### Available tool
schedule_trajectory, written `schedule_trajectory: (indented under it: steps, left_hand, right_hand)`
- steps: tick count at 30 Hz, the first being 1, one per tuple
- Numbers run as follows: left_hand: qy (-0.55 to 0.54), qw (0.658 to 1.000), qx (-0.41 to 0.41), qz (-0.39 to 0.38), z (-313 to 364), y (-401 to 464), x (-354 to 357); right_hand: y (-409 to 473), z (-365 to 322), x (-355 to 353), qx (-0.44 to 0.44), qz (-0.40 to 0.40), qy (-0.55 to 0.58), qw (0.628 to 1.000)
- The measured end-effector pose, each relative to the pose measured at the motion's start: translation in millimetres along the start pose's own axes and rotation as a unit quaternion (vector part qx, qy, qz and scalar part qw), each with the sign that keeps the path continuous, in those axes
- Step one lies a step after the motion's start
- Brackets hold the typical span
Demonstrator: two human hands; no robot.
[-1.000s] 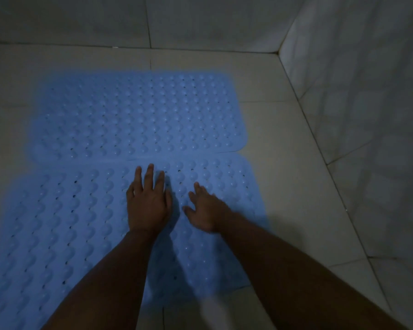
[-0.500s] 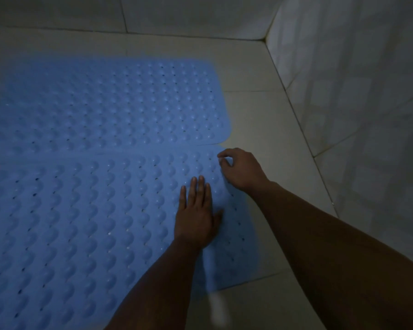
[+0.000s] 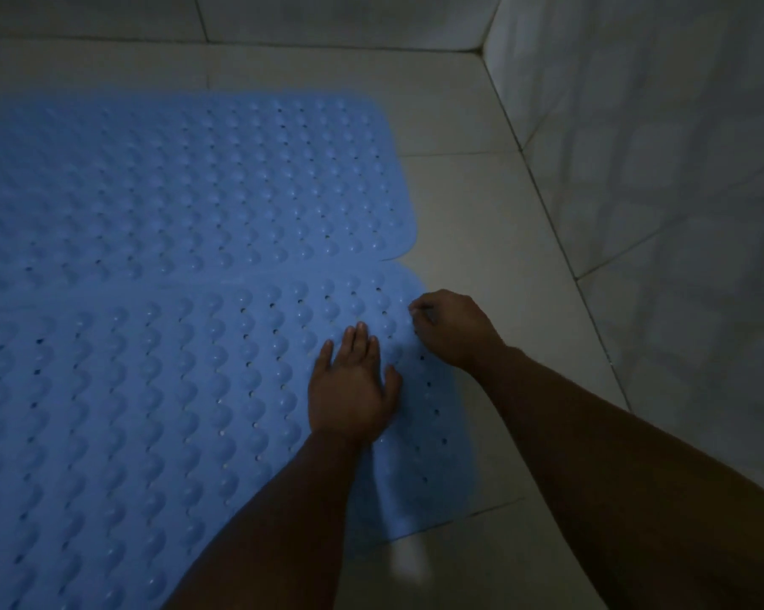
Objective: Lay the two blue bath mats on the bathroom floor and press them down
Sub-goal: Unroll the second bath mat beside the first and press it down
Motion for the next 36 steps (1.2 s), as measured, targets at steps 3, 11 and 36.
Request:
schedule_trajectory:
  steps: [3, 11, 36]
  left_hand:
    - [-0.015, 0.997, -0.077, -0.027, 7, 32, -48]
    - [0.012, 0.999, 0.015, 0.026, -15, 8, -53]
    - [-0.036, 0.994, 0.031, 0.098, -25, -31, -39]
  right_hand:
    - [-18, -3, -6, 0.039, -0.023, -0.031, 0.998]
    - [-85, -38, 84, -0.072, 0.005, -0.150, 0.986]
    - [-33, -42, 3, -0.009, -0.042, -0.085, 0.995]
Point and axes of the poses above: each hand's wrist, its own y-axis towards the middle knuckle, its own x-axis out of the palm, z = x × y, the point moved 4 cm from there along y, towards the middle knuckle, and after that the axes turned 11 degrees about -y, right-handed, at the moved point
